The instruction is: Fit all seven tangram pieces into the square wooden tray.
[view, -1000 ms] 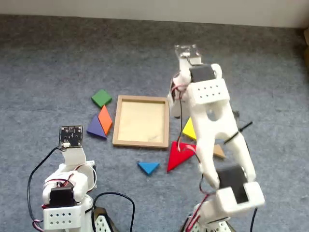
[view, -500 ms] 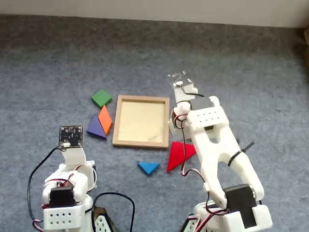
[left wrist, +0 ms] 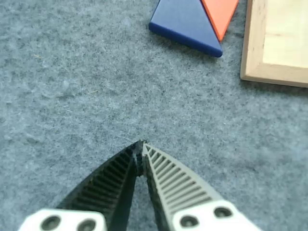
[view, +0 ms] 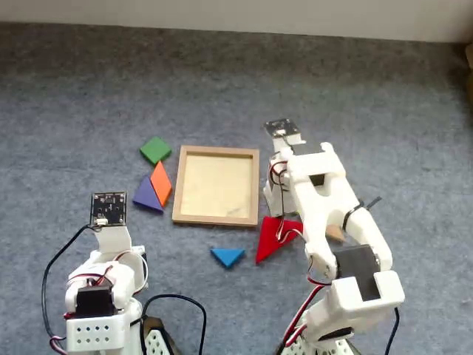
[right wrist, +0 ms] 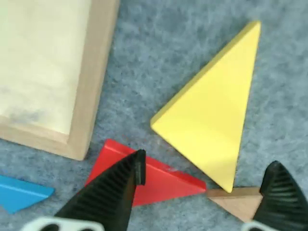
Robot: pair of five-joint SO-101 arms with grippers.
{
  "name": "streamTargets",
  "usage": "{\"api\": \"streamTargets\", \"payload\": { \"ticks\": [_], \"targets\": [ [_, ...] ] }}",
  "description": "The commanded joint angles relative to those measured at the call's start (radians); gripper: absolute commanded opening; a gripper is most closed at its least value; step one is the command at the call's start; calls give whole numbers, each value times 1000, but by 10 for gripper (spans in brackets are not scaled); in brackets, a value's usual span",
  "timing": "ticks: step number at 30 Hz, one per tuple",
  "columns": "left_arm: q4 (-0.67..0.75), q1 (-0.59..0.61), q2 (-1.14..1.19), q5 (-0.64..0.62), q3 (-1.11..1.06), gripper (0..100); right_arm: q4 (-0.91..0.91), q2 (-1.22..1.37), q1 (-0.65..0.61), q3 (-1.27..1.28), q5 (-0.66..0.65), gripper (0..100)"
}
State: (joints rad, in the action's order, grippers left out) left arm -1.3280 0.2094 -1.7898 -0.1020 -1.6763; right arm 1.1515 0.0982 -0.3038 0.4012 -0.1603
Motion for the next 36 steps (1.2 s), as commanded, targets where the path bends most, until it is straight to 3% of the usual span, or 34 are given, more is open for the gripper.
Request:
{"api": "streamTargets", "payload": {
  "ticks": [1,30,36],
  "targets": [
    [-5,8,-13,8,-21,7,-68,-10,16,-54,-2,365],
    [-5,8,-13,8,-21,7,-142,124,15,-101,40,363],
    [-5,8,-13,8,-21,7,-142,127,19,-101,40,205]
  ]
}}
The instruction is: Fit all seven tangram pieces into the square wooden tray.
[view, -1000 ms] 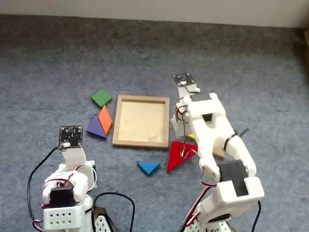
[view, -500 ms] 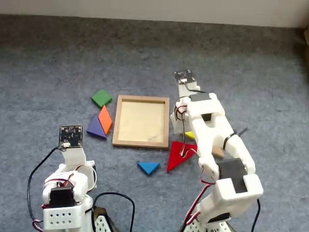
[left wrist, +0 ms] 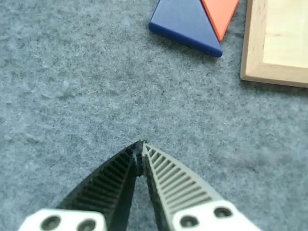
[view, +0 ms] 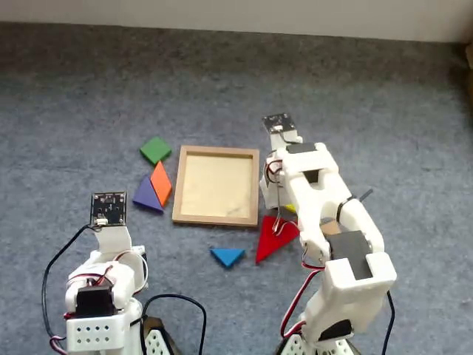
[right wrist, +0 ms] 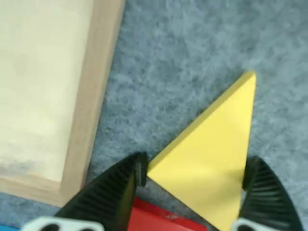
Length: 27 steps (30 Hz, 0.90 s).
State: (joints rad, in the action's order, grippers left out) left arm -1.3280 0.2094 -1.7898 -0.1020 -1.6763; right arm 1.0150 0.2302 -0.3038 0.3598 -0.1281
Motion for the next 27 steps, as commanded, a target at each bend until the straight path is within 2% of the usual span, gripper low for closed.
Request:
{"api": "streamTargets", "payload": {
  "ticks": [1,9,19,23,27],
  "targets": [
    [-5,8,-13,8,-21,7,-5,-5,21,-59,8,185],
    [-5,8,-13,8,-21,7,2,-13,16,-59,2,160],
    [-5,8,-13,8,-21,7,157,-117,12,-211,3,159],
    [-5,8,-13,8,-21,7,193,-130,-31,-217,8,159],
    [-5,8,-13,8,-21,7,191,-133,-142,-222,21,159]
  ]
}}
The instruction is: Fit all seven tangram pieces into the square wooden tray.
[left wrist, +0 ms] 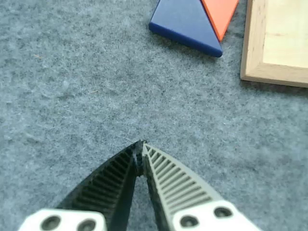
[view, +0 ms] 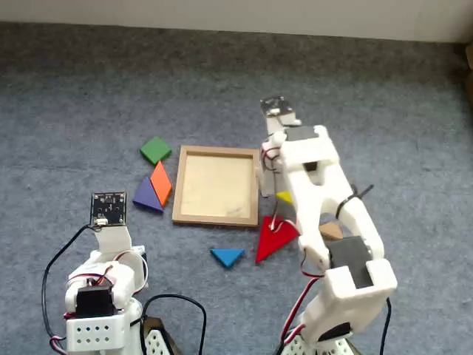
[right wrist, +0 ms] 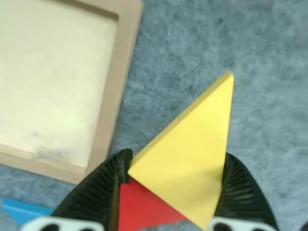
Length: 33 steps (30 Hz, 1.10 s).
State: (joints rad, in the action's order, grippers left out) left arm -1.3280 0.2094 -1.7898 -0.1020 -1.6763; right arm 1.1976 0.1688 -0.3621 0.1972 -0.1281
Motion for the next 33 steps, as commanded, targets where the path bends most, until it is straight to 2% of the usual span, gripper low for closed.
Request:
{"api": "streamTargets", "payload": {
  "ticks": [1,7,18,24,31,33],
  "targets": [
    [-5,8,-13,8,-21,7,7,-68,-111,-70,44,159],
    [-5,8,-13,8,-21,7,-5,12,-206,-217,190,159],
    [-5,8,-13,8,-21,7,4,308,-294,-470,508,159],
    [-5,8,-13,8,-21,7,5,317,-289,-469,575,159],
    [-5,8,-13,8,-21,7,27,321,-243,-472,578,167],
    [-5,8,-13,8,-21,7,45,323,-228,-473,577,202]
  ]
}}
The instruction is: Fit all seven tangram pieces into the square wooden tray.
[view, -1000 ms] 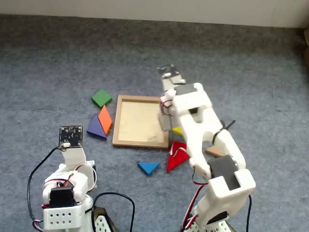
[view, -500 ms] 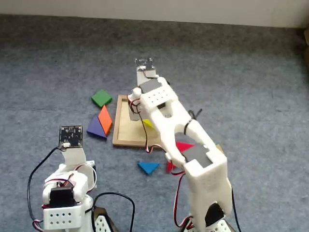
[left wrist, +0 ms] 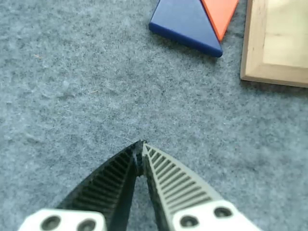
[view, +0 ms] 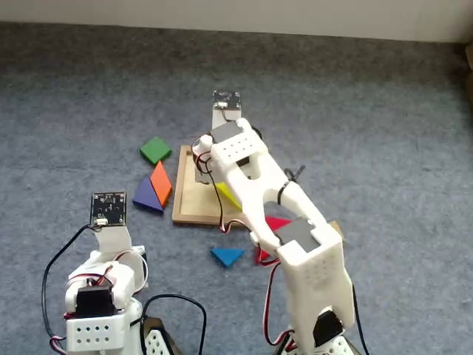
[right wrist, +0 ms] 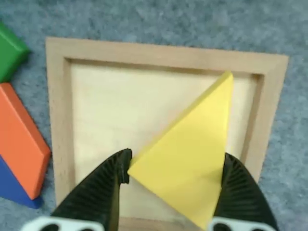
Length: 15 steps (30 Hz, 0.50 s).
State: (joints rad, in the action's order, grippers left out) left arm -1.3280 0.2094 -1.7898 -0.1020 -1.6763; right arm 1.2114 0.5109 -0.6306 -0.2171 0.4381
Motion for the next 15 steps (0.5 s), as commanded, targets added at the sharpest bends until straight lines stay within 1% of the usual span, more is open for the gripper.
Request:
{"api": "streamTargets", "payload": {
  "ticks": [1,3,5,15],
  "targets": [
    [-5,8,-13,8,-21,7,39,-19,47,-59,12,229],
    [-5,8,-13,8,-21,7,45,-19,48,-59,12,286],
    [-5,8,-13,8,-21,7,45,-19,48,-59,11,317],
    [-5,8,-13,8,-21,7,45,-28,42,-70,6,317]
  ]
}}
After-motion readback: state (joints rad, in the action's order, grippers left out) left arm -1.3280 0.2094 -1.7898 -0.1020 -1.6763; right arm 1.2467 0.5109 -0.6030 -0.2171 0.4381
